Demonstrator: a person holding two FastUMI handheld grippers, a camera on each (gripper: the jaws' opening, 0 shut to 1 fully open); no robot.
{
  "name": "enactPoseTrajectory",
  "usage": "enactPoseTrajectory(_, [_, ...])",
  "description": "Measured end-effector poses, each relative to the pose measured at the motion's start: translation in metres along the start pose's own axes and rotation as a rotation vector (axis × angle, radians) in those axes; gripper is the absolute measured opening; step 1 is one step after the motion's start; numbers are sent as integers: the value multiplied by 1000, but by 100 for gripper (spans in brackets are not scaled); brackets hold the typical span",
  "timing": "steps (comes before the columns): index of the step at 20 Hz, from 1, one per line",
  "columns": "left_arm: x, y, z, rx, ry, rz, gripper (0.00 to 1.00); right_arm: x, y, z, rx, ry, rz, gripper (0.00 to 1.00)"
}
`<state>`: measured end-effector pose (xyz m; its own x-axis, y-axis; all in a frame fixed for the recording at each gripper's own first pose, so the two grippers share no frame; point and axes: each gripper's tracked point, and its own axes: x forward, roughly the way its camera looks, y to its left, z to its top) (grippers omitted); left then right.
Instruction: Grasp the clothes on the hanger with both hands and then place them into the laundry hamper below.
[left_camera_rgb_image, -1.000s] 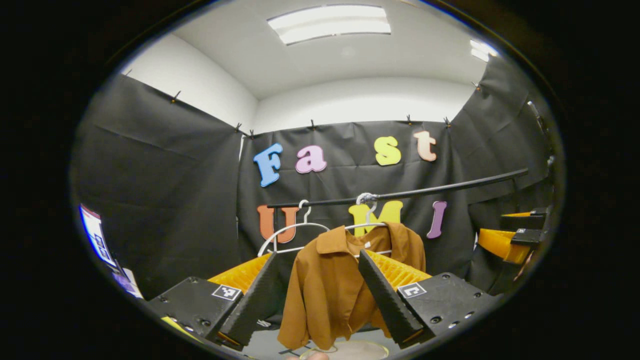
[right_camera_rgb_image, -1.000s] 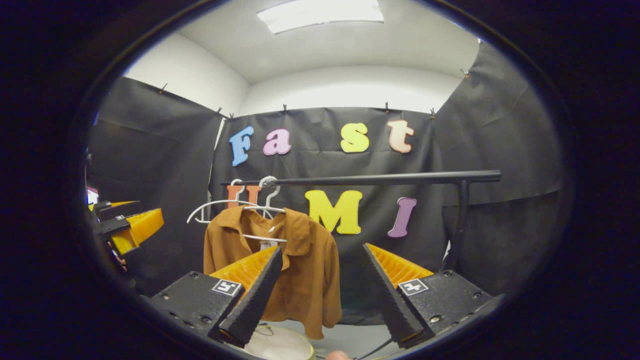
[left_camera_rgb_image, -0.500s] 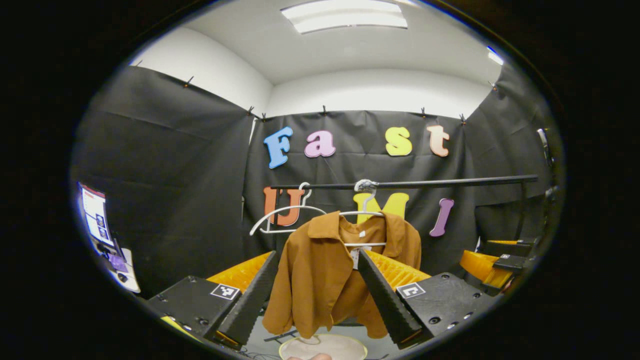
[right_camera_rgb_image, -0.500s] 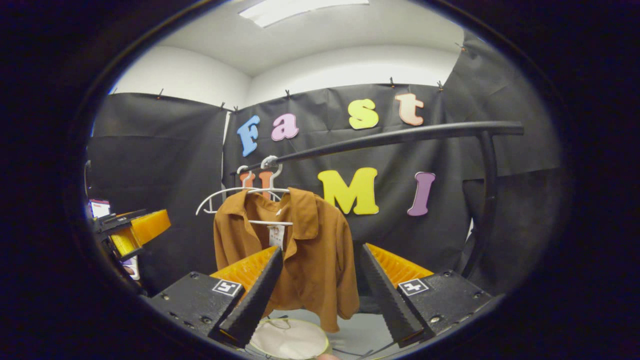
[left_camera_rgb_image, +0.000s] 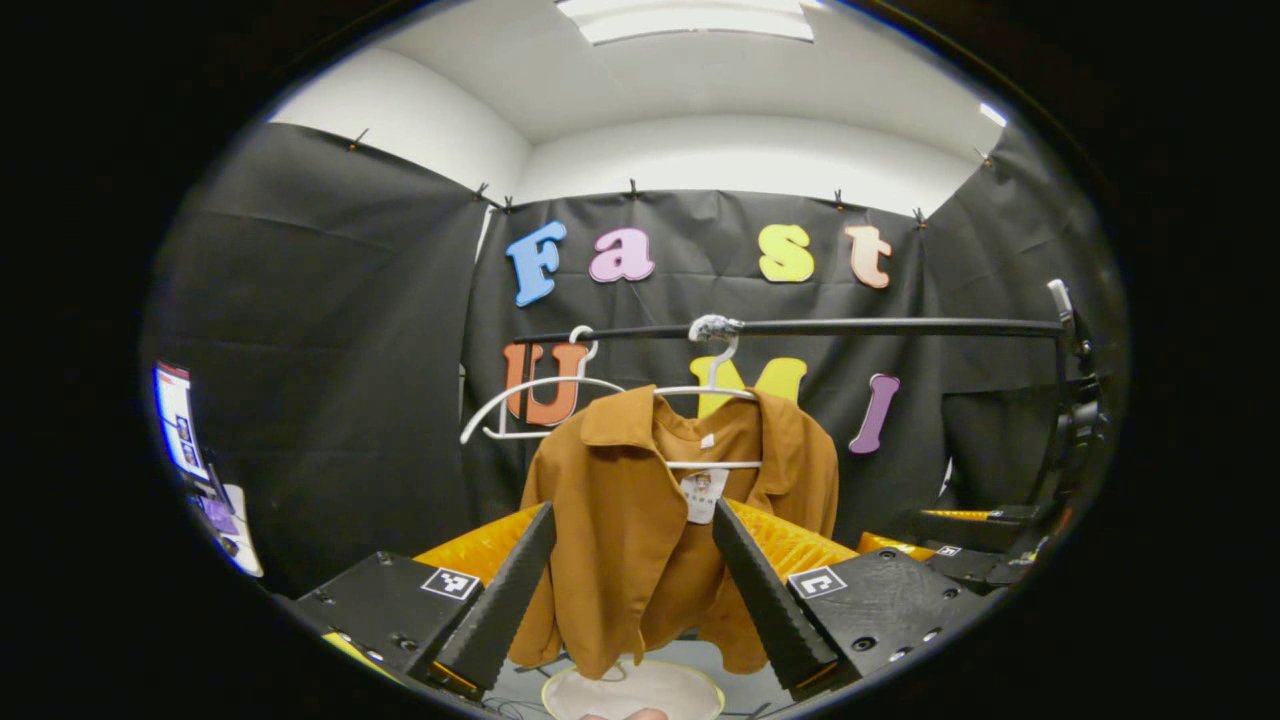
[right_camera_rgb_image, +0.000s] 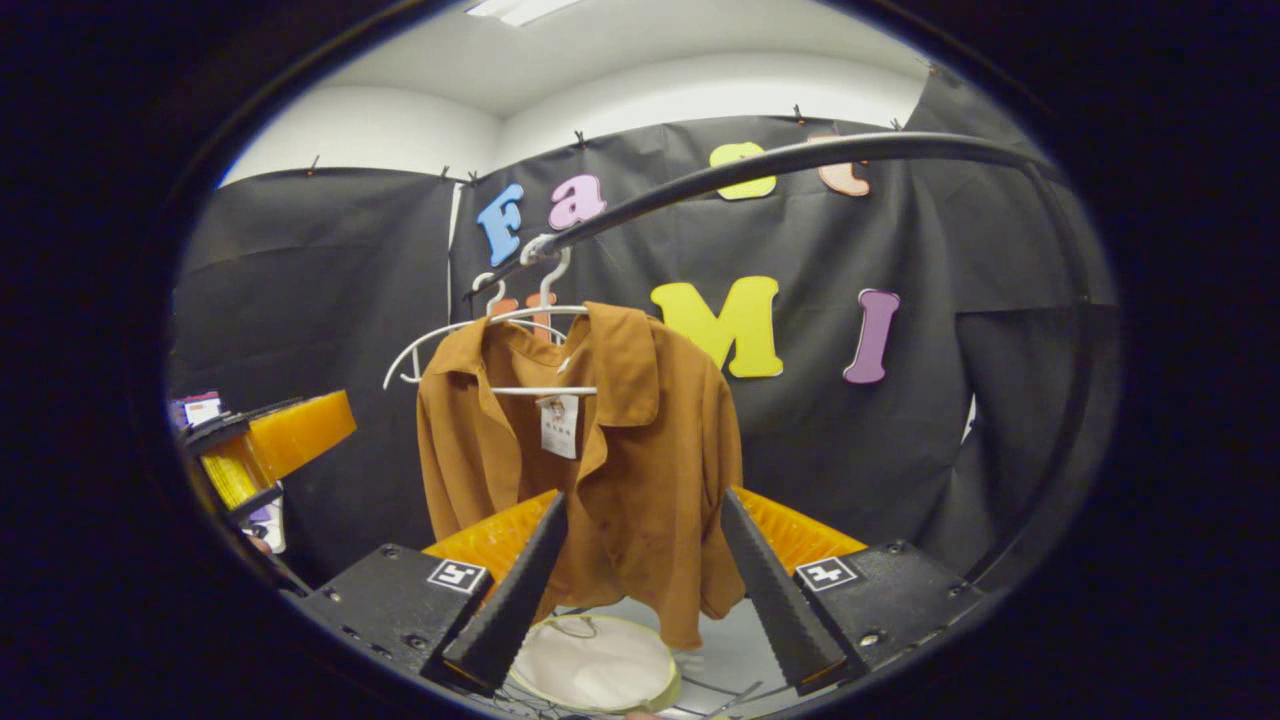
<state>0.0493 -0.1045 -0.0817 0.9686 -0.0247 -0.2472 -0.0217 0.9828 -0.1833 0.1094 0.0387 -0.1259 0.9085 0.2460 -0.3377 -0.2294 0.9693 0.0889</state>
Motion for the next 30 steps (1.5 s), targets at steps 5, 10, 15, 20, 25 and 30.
enactPoseTrajectory(5, [48,-12,-20,-20,50,-83,96,46,14,-8,53,19,-2,96])
enactPoseTrajectory(10, [98,-9,-23,-71,74,-125,100,92,22,-13,84,48,-32,97])
enactPoseTrajectory(15, [143,-4,-35,-106,109,-117,100,123,25,-15,151,57,-42,97])
enactPoseTrajectory(20, [172,9,-53,-131,143,-71,100,156,30,-15,240,64,-29,94])
enactPoseTrajectory(25, [189,20,-49,-175,139,-59,95,190,28,-10,340,43,-42,94])
enactPoseTrajectory(30, [202,17,-50,-202,130,-37,92,209,27,3,399,-37,-54,88])
